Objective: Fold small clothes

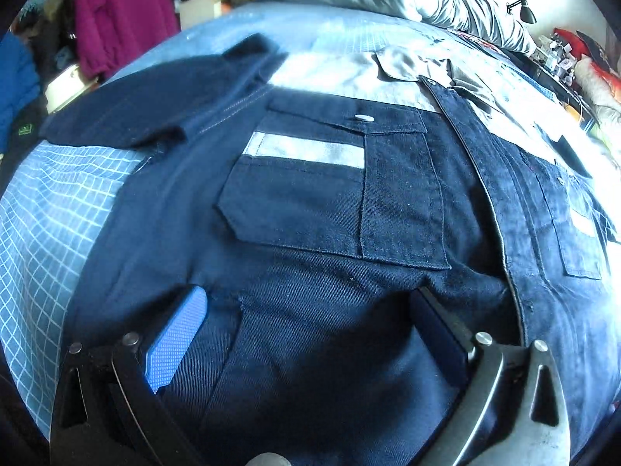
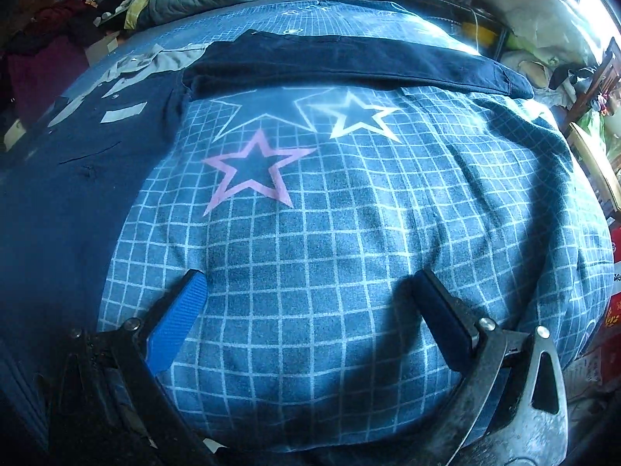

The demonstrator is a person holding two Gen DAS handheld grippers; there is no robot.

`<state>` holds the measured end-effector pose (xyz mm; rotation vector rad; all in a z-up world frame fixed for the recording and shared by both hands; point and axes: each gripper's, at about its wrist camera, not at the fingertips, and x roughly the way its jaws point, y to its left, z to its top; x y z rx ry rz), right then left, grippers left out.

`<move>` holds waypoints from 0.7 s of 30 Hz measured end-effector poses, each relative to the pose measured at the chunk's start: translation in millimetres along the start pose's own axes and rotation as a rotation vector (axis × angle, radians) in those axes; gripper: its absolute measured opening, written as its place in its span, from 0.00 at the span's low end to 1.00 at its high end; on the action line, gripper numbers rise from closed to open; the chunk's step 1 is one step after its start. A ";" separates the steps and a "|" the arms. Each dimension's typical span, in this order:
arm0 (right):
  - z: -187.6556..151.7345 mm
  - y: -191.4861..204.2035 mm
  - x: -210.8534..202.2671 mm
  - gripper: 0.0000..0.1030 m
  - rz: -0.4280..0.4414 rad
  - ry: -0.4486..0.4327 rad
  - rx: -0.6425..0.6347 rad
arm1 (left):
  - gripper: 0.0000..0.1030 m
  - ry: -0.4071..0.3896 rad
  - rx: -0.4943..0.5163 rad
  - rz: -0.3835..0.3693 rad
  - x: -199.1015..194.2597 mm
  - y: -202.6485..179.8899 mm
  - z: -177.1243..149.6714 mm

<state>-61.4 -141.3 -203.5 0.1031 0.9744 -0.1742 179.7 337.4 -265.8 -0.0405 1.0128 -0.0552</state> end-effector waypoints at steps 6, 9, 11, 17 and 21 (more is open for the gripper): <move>10.5 -32.9 -23.9 1.00 0.136 -0.047 0.092 | 1.00 -0.001 0.000 0.001 -1.7 1.9 -3.1; 46.9 -85.6 -38.0 1.00 0.138 -0.146 0.205 | 1.00 -0.002 -0.002 0.000 -4.6 4.0 -0.8; 77.7 -132.7 -37.5 1.00 0.123 -0.202 0.313 | 1.00 -0.001 -0.002 0.002 -2.7 2.6 -1.1; 136.4 -279.7 40.9 0.90 0.275 -0.117 0.731 | 1.00 0.007 0.000 0.005 -4.1 4.0 0.2; 151.8 -312.1 72.0 0.81 0.306 -0.119 0.832 | 1.00 0.010 0.005 0.009 -2.8 3.3 0.7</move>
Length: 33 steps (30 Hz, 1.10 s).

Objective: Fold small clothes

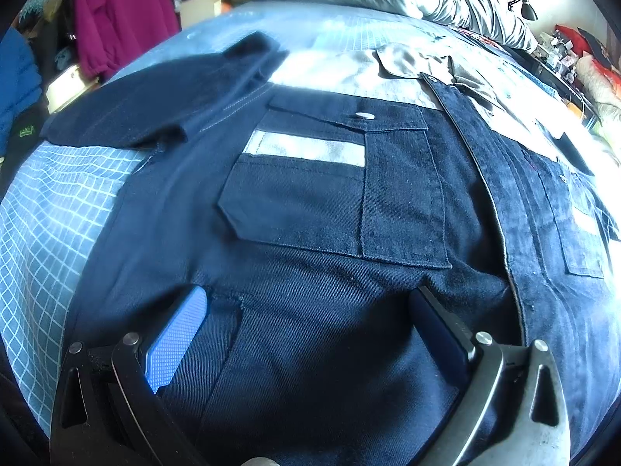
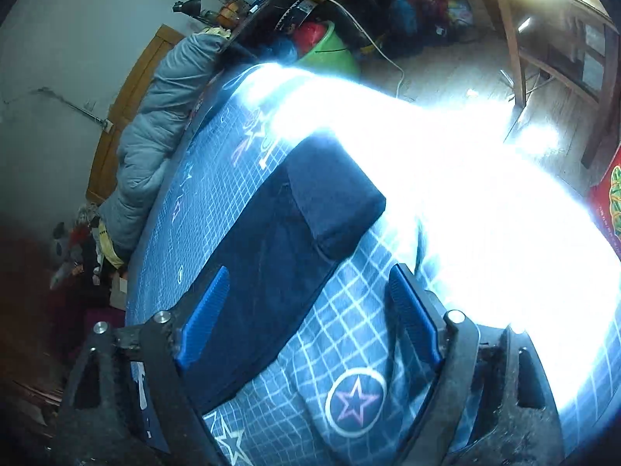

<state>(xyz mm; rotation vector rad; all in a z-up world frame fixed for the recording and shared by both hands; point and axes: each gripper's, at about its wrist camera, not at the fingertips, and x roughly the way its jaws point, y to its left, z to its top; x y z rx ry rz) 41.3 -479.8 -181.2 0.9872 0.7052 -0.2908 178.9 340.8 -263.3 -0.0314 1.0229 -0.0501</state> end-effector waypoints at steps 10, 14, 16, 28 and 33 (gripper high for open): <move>19.0 5.0 19.0 0.74 -0.037 -0.011 -0.081 | 1.00 0.002 0.003 -0.002 2.6 -0.5 1.9; 19.1 11.2 22.0 0.10 -0.050 0.010 -0.068 | 1.00 0.013 0.003 -0.003 1.5 -0.5 4.0; 11.2 43.0 9.1 0.10 -0.029 -0.027 -0.139 | 1.00 0.026 -0.001 0.001 -0.5 0.6 7.2; -198.6 430.1 43.0 0.10 0.533 0.153 -0.608 | 1.00 -0.268 -0.140 -0.033 -101.4 57.6 45.6; -351.1 507.2 132.4 0.23 0.526 0.358 -0.746 | 1.00 -0.292 -0.209 -0.075 -112.3 86.8 56.4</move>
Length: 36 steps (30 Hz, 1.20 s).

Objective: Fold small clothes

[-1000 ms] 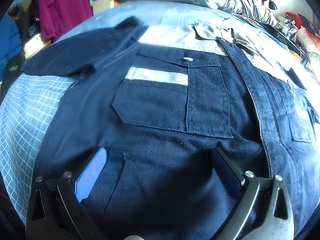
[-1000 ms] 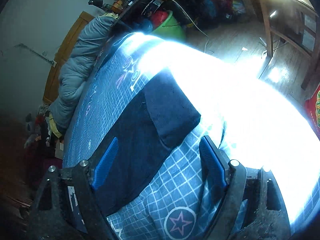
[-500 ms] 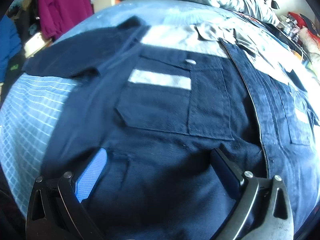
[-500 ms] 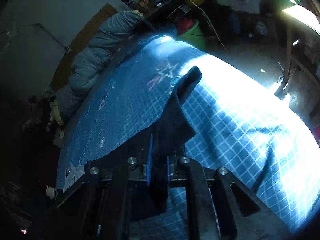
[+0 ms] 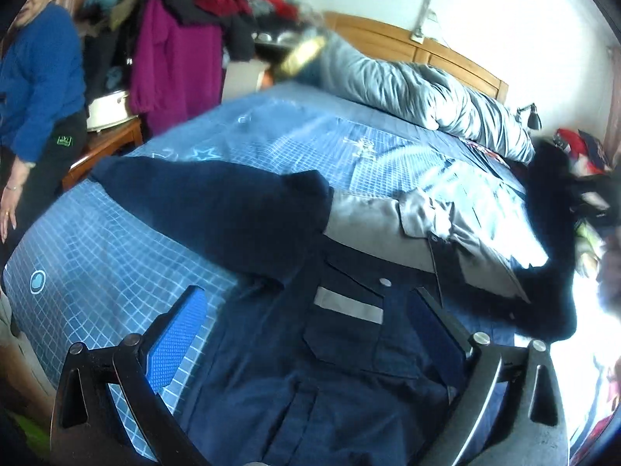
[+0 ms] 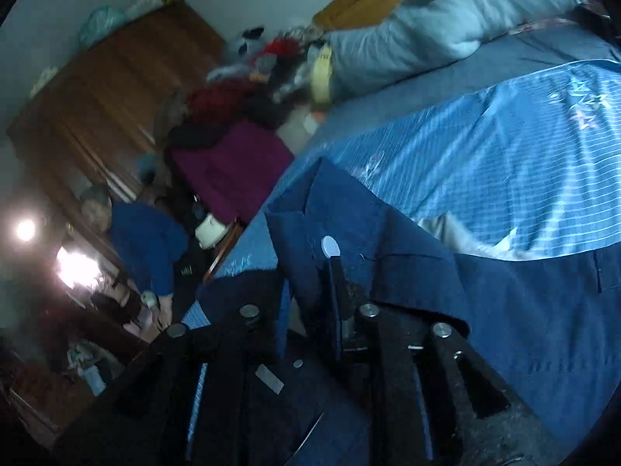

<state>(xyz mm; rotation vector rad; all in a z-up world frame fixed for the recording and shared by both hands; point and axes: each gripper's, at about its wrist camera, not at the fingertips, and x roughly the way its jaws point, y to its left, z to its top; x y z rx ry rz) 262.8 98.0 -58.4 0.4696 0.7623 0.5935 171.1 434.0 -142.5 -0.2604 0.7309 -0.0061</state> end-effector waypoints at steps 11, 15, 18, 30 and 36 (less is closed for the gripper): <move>-111.8 -26.6 -66.6 0.52 -0.214 -0.023 -0.002 | 1.00 0.122 -0.001 -0.163 43.3 -7.9 -10.1; -152.0 -84.4 -130.7 0.53 -0.358 -0.081 0.176 | 0.99 0.163 0.020 -0.297 71.2 -45.2 -3.3; -171.7 -98.8 -158.9 0.53 -0.400 -0.102 0.226 | 0.97 0.218 0.048 -0.346 103.8 -79.7 2.6; -191.3 -121.2 -168.2 0.53 -0.392 -0.091 0.201 | 0.65 0.379 -0.124 -0.388 197.7 -131.6 -3.6; -198.6 -123.4 -161.1 0.53 -0.376 -0.085 0.212 | 0.10 0.349 -0.178 -0.358 218.3 -133.6 1.4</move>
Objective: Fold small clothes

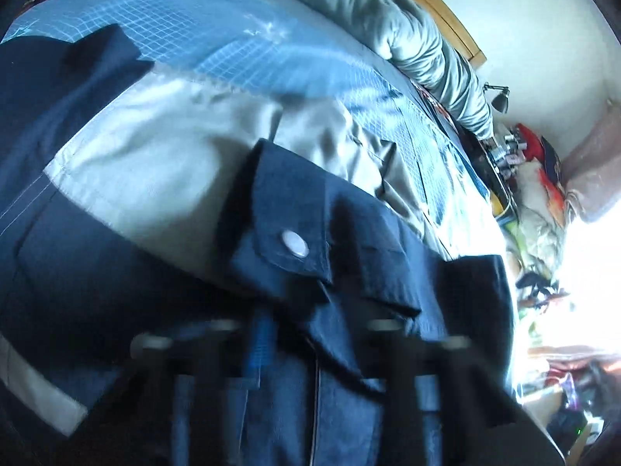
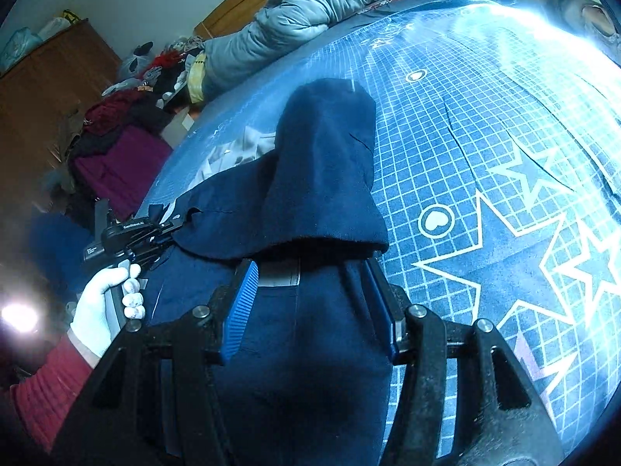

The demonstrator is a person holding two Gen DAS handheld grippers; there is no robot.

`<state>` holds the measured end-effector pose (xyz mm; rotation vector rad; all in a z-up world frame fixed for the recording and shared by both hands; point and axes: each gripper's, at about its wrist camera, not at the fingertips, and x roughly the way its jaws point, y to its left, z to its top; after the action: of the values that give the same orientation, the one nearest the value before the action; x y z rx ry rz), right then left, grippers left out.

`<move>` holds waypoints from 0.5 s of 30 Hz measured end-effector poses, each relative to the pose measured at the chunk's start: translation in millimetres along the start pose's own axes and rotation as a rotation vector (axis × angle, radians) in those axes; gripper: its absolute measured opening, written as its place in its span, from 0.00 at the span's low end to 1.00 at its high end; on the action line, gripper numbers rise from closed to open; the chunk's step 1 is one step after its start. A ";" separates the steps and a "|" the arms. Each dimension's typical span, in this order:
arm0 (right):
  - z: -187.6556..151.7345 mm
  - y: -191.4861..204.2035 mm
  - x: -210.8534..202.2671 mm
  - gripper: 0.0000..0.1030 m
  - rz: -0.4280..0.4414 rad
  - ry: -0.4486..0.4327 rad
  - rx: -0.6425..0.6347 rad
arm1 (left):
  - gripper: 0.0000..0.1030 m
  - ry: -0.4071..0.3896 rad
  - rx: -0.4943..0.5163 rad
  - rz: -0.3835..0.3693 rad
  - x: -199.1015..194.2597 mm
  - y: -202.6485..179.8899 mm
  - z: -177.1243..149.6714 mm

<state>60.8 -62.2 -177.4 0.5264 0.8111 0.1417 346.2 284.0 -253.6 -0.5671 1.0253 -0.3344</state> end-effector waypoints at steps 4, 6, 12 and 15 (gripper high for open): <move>-4.0 1.2 -4.7 0.53 0.000 0.002 -0.010 | 0.07 -0.099 0.032 -0.036 -24.0 -7.7 6.7; -2.1 3.8 -7.3 0.53 -0.002 -0.002 -0.035 | 0.07 -0.187 0.048 -0.044 -55.4 -8.0 9.0; 11.7 -14.0 6.7 0.53 0.013 0.003 0.008 | 0.08 -0.174 -0.030 0.050 -67.3 47.4 7.7; 23.7 -30.7 27.2 0.53 0.042 0.027 0.089 | 0.08 -0.131 -0.019 0.077 -52.7 52.5 -0.3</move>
<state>94.3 -89.4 -197.0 0.6266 0.8359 0.1522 320.3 353.5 -247.4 -0.5582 0.9220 -0.2165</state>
